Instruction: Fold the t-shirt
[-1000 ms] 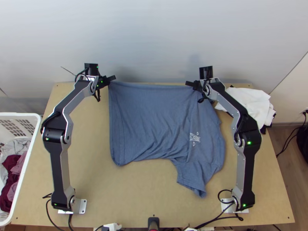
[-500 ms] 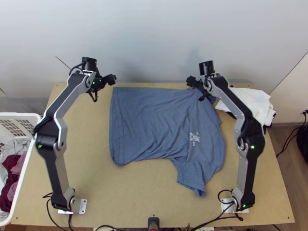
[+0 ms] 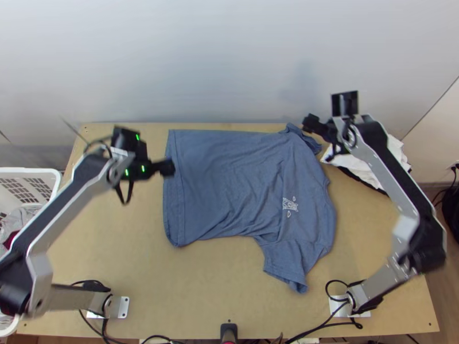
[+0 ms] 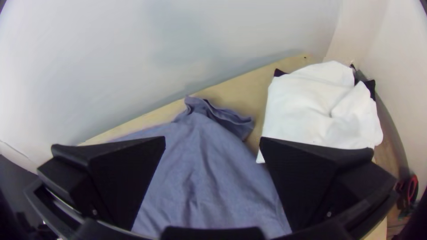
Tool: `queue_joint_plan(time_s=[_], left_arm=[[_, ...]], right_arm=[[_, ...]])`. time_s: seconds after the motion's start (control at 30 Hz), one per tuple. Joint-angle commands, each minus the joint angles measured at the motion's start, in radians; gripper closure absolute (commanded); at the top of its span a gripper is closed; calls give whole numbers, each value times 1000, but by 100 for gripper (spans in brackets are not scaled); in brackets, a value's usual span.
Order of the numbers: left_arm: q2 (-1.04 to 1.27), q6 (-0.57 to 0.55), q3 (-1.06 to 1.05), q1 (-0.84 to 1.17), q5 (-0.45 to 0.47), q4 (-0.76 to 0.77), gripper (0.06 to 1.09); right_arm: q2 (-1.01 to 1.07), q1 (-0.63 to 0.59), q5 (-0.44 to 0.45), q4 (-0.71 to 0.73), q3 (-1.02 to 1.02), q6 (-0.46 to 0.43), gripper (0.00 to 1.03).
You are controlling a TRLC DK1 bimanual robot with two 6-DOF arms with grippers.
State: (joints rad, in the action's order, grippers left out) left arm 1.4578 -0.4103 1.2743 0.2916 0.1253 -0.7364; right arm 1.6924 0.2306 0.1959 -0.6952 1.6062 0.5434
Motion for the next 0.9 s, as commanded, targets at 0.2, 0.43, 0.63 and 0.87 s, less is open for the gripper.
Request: queue_joint_plan(time_s=[0.2, 0.43, 0.63, 0.87], left_arm=[[-251, -28, -394, 225, -162, 19, 12], [-255, -30, -460, 313, -179, 17, 12], [-244, -53, -460, 371, -179, 34, 13], [-186, -64, -451, 469, -179, 26, 16]], right_arm=[[-408, -16, -3, 10, -324, 35, 4], [-510, -10, -3, -13, -417, 24, 4], [-527, 32, -3, -27, -466, 10, 4], [-566, 87, -1, -38, -540, -33, 4]])
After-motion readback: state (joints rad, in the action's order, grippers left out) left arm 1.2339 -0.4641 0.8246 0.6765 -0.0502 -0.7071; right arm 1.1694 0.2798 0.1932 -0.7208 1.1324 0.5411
